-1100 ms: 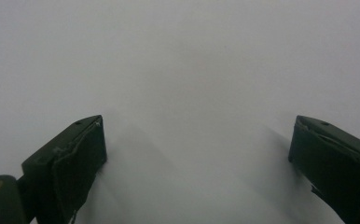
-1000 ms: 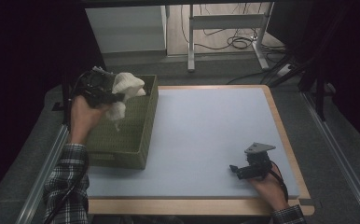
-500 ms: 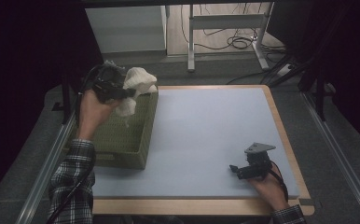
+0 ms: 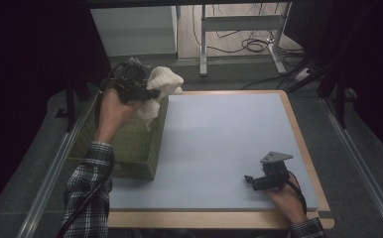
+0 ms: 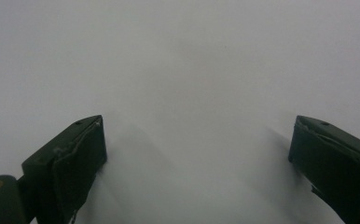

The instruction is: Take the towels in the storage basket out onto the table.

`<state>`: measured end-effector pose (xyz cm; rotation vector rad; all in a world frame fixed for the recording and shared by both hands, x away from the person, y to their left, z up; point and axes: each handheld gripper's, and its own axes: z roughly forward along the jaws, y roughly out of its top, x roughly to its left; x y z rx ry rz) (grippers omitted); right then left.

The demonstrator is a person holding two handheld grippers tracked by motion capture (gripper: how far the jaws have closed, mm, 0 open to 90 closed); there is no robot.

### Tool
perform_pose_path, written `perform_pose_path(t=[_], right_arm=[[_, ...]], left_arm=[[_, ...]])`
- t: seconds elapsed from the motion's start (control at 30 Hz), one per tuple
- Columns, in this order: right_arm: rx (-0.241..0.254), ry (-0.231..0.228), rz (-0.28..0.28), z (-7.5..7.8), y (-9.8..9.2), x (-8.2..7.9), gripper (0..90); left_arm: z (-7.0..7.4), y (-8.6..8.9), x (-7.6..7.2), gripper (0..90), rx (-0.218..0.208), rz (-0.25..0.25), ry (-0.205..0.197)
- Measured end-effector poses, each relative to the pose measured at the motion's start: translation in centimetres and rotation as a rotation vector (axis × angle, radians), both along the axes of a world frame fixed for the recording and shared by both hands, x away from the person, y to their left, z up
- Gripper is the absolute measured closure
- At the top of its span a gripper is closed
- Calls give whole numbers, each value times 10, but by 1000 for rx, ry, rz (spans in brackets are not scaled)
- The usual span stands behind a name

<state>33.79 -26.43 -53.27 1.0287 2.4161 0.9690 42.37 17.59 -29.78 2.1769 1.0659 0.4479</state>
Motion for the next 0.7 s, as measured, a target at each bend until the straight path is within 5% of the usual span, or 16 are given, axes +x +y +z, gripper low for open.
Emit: perform_pose_path(t=[0.3,0.7], right_arm=[[0,0,0,0,0,0,40],[0,2,0,0,0,0,40]], left_arm=[[1,-29,6,721,-6,-48,-1],[-14,-79,15,714,-4,-137,1]])
